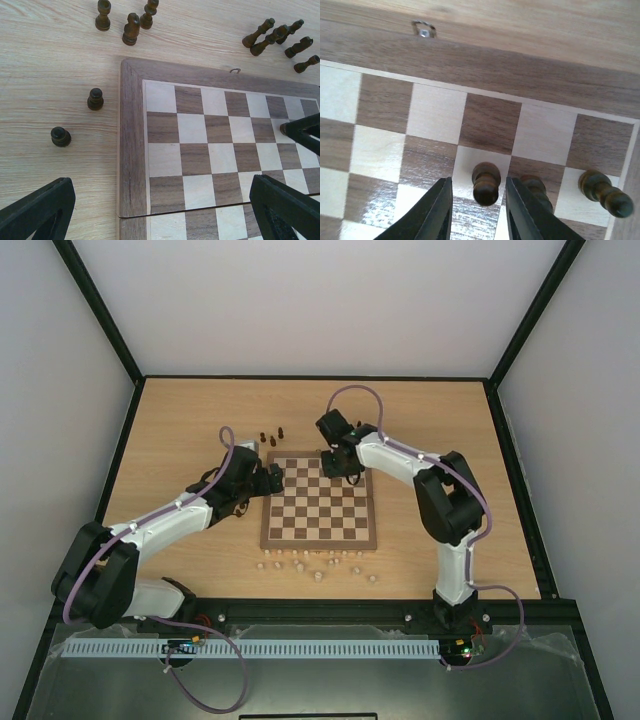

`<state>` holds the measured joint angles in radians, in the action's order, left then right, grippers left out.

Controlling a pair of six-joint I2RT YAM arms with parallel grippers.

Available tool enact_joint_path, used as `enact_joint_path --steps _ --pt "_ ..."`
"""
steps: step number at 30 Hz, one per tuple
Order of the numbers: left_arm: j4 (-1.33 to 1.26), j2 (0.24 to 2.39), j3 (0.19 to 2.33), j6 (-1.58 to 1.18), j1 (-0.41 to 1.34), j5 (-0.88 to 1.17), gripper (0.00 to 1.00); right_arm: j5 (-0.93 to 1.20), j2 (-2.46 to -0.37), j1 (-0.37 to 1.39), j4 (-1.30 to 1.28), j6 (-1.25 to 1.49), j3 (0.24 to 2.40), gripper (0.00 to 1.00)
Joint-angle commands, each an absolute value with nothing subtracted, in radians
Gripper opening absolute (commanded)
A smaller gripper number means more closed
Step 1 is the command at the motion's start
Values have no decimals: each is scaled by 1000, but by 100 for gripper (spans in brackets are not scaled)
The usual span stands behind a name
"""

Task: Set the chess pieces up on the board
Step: Place the chess piece on the chessboard, then pick up the chess piece at the center of the board.

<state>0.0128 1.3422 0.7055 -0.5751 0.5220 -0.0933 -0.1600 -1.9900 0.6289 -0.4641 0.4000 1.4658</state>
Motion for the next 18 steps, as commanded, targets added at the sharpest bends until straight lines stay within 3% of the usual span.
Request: enact_joint_path --steps 1,7,18 --pt "6 1341 696 -571 517 -94 99 -155 -1891 635 -463 384 1460 31" --pt "9 1333 696 -569 517 -95 99 -197 -1828 515 -464 384 1462 34" --pt "10 1333 695 -566 516 -95 99 -188 -1980 373 -445 387 1472 33"
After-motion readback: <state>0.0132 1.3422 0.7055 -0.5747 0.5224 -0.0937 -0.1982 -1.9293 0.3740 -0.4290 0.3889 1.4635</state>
